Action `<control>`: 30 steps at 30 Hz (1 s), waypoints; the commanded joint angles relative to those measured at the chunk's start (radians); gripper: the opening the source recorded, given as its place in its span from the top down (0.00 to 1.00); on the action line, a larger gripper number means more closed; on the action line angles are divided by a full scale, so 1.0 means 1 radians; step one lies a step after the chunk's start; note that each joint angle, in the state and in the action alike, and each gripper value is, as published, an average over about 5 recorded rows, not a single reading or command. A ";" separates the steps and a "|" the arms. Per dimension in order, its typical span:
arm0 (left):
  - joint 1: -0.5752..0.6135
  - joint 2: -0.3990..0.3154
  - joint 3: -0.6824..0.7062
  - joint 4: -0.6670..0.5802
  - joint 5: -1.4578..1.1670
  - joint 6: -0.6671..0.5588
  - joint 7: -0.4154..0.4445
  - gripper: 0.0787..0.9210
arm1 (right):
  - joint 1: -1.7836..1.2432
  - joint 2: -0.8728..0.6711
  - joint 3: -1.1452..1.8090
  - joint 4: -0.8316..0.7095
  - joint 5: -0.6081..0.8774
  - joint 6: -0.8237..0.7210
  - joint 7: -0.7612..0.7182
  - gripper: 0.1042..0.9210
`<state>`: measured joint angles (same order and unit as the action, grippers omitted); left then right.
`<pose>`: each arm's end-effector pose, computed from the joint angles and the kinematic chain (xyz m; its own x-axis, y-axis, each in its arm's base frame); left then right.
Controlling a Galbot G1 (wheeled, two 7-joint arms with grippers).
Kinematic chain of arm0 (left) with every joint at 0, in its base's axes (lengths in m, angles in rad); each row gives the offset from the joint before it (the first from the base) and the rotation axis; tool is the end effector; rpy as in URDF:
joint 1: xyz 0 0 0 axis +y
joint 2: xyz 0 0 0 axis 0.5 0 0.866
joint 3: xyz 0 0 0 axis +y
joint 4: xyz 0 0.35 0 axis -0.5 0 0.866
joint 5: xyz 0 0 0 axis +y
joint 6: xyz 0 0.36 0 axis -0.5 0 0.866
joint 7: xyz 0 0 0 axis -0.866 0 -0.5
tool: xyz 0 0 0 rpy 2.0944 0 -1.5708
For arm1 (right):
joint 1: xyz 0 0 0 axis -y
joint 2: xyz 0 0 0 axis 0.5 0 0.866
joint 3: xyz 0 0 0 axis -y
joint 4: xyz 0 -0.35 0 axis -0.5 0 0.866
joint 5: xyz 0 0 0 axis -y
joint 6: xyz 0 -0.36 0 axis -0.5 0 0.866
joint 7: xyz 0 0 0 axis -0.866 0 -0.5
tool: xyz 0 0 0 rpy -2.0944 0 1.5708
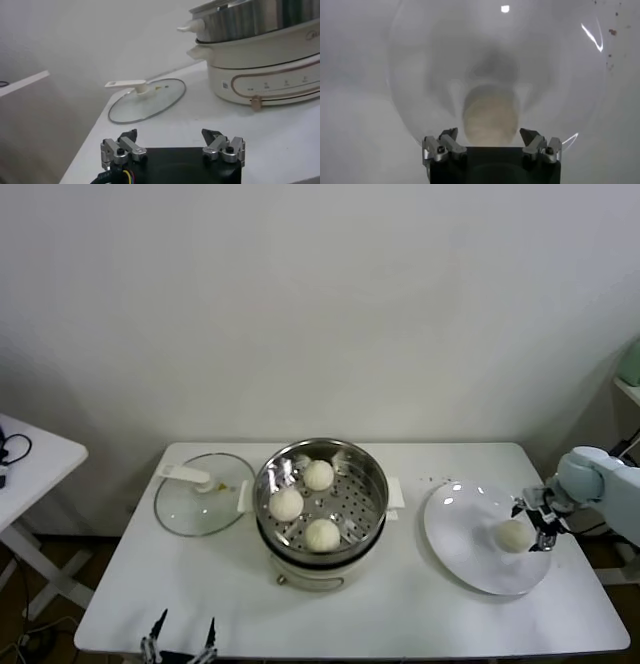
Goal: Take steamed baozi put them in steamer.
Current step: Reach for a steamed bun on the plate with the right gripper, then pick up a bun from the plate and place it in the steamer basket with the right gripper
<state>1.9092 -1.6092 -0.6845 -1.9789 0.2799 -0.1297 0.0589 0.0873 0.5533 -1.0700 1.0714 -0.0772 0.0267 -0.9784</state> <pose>0.0536 0.0450 -0.3837 -0.9376 -0.0665 0.3413 0.0498 0.9457 0.3212 0.4894 -0.2784 -0.2361 -0.1385 0.0290 0.9899 -0.9841 -0.1163 -0.1342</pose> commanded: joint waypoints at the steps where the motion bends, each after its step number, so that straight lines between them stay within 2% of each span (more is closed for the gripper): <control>1: -0.002 -0.007 0.002 0.002 0.001 -0.001 0.000 0.12 | -0.039 0.021 0.042 -0.020 -0.024 -0.002 0.004 0.13; 12: -0.002 -0.007 0.000 0.002 0.000 -0.003 -0.001 0.12 | 0.025 0.009 0.001 0.015 0.024 -0.018 -0.007 0.32; 15: 0.000 -0.007 -0.001 0.000 0.000 -0.005 -0.002 0.12 | 0.166 -0.013 -0.127 0.074 0.114 -0.036 -0.011 0.35; 21: 0.002 -0.006 -0.002 -0.002 -0.003 -0.005 -0.004 0.12 | 0.601 -0.033 -0.507 0.287 0.336 -0.102 -0.008 0.37; 25: 0.003 -0.003 0.001 -0.007 -0.006 -0.001 -0.005 0.12 | 0.852 0.006 -0.688 0.429 0.510 -0.162 -0.007 0.38; 30: 0.004 0.000 0.004 -0.012 -0.010 0.001 -0.003 0.12 | 1.052 0.097 -0.763 0.517 0.677 -0.222 -0.006 0.38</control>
<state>1.9123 -1.6092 -0.6813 -1.9879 0.2739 -0.1308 0.0545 0.5869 0.5567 -1.4742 1.3275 0.2285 -0.0829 -0.9894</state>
